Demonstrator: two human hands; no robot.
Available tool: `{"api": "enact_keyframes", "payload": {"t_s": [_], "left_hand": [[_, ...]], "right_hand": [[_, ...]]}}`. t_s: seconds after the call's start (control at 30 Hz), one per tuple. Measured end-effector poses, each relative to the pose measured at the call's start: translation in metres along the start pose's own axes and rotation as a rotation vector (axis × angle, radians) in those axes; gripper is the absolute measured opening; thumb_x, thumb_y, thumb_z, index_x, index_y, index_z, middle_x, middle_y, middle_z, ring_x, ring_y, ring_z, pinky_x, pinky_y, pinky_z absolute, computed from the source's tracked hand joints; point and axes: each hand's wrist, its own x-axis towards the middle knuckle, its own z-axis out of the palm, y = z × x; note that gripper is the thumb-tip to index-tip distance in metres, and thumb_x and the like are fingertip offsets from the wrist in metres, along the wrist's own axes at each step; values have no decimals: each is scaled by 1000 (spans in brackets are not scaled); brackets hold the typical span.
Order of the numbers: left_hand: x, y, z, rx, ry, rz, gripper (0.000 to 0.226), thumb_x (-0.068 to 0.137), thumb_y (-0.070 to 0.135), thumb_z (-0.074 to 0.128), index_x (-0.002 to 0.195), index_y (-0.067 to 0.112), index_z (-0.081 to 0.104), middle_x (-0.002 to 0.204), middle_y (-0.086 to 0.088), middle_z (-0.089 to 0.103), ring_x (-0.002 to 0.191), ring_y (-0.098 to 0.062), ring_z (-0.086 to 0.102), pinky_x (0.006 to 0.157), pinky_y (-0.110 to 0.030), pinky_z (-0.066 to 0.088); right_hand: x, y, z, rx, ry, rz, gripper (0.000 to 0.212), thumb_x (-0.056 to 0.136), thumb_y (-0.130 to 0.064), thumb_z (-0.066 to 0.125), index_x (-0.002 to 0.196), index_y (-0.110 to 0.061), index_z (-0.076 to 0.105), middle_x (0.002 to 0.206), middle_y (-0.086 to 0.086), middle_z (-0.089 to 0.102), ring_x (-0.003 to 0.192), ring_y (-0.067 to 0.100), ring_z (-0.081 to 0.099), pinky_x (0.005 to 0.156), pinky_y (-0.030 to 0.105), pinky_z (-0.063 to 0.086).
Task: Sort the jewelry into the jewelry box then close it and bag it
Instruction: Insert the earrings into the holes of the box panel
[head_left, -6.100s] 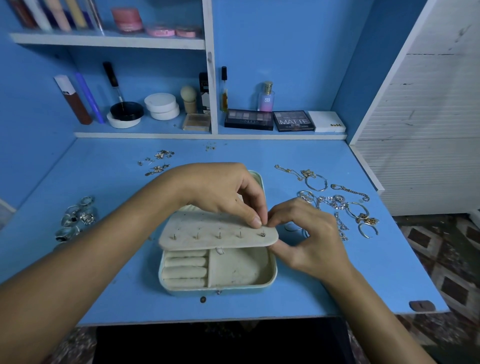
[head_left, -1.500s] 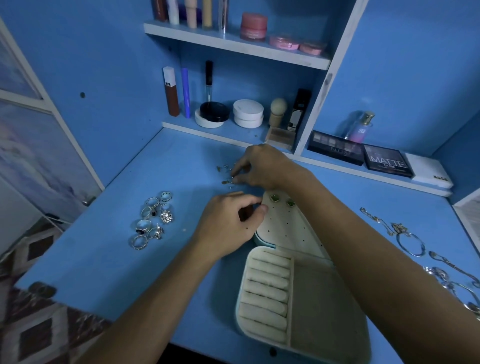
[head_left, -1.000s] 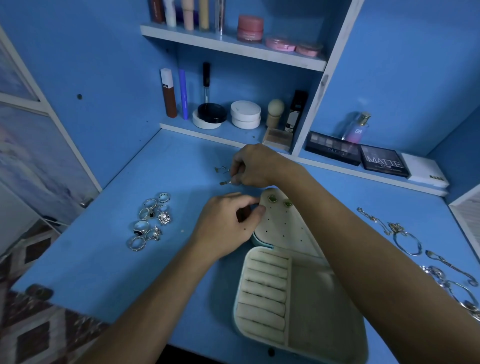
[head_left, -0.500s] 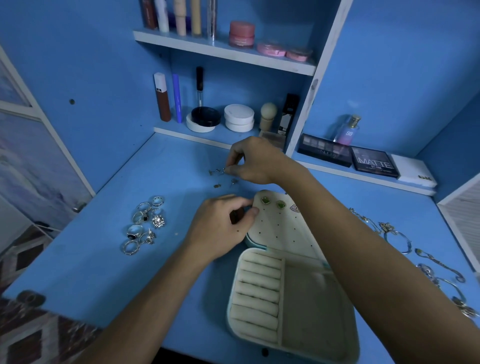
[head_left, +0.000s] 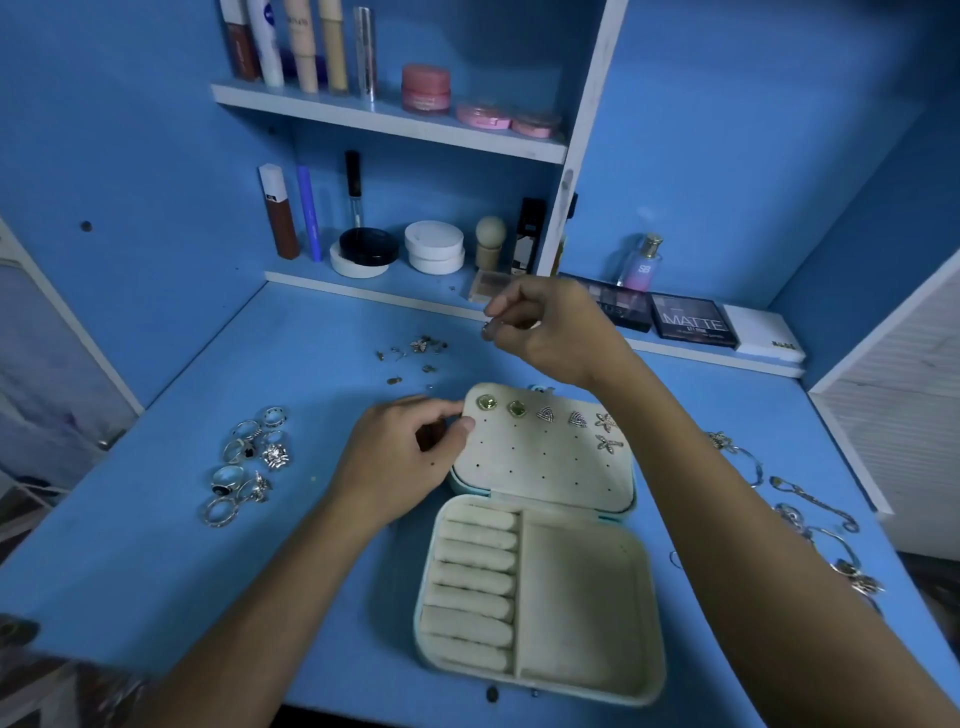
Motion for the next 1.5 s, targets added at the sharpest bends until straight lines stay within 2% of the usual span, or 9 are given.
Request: {"api": "enact_keyframes", "payload": {"t_s": [0.17,0.37,0.43,0.53,0.77,1.0,1.17,1.33,1.5], "left_hand": [[-1,0,0,-27,-4,-17,29,84,40,63,101,23,78,78,14,70,74,-2,63,67,-14,45],[-1,1,0,15,6,-12,15,88,23,73,101,20,79,78,13,71,76,-3,63,65,-8,43],[-1,2,0,18,3,-13,16,88,24,72,102,20,79,77,14,70,74,-2,62,63,-7,42],[-2,2,-1,1,-2,-28,15,88,24,72,102,20,79,77,14,70,74,-2,62,63,-8,43],[-1,2,0,-8,1,-14,14,87,21,73,100,22,79,74,10,69,71,-7,62,64,-17,47],[0,0,-1,-44,-17,-27,14,88,22,72,101,24,78,77,11,69,72,-5,61,64,-10,43],[0,0,0,-67,-22,-46,13,88,21,72,98,27,78,78,12,68,73,-12,61,64,-16,47],[0,2,-1,-75,-18,-33,14,88,21,72,100,26,78,81,6,70,77,-14,62,66,-20,48],[-1,3,-2,-69,-5,1,15,89,19,71,101,23,78,80,6,70,76,-12,61,64,-12,44]], "right_hand": [[-32,11,-15,66,37,61,19,93,-12,66,96,-29,74,94,1,76,90,19,69,77,28,59],[-72,12,-24,172,129,141,16,91,-11,70,83,-24,73,81,-7,74,78,27,68,63,41,58],[-82,12,-28,178,159,136,10,89,-12,73,83,-20,75,76,-8,73,63,13,64,55,31,53],[-97,14,-33,209,187,143,4,86,-13,77,82,-14,76,81,-10,74,69,7,63,61,26,52],[-122,24,-36,301,281,150,8,80,-14,82,82,-20,78,85,0,76,90,29,68,85,46,59],[-137,29,-29,223,320,152,12,83,-16,80,86,-27,80,74,-5,67,41,6,40,50,12,34],[-145,34,-23,240,359,127,18,88,-11,74,86,-29,79,77,-5,68,42,9,31,47,10,30],[-148,36,-18,139,361,13,25,87,-7,75,82,-32,75,88,-14,73,66,11,54,55,20,39],[-148,37,-13,121,347,-12,25,85,-5,75,82,-30,76,87,-11,73,62,7,52,56,13,36]]}}
